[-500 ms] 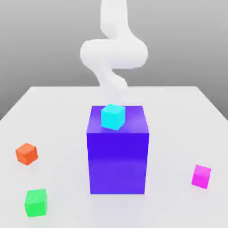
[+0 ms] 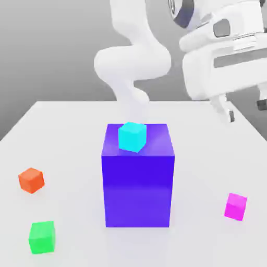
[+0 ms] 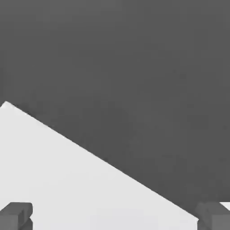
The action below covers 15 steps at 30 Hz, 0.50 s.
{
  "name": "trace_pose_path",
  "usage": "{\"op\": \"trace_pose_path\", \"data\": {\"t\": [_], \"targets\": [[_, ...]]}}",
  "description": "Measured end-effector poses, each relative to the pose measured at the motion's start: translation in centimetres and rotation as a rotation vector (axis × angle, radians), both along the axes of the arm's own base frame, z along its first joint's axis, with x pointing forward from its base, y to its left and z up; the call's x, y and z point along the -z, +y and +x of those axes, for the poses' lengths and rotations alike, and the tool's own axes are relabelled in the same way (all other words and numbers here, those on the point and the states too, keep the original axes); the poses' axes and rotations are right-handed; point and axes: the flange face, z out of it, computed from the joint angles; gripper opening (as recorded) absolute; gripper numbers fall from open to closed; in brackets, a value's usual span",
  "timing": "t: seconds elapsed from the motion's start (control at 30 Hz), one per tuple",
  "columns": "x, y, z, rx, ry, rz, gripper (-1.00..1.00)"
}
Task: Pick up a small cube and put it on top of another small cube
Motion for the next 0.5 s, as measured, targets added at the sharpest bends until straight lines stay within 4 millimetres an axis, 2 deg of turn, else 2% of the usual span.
{"op": "trace_pose_path", "data": {"t": [0.13, 0.17, 0.27, 0.4, 0.5], "targets": [[7.3, 4.0, -2.5, -0.147, 0.076, -0.074, 0.0], [9.0, 5.3, -3.5, -0.193, 0.092, -0.095, 0.0], [14.1, 7.4, -6.4, -0.305, 0.138, -0.163, 0.0], [20.2, 8.1, -9.7, -0.42, 0.183, -0.258, 0.0], [23.7, 8.3, -10.2, -0.441, 0.188, -0.275, 0.0]]}}
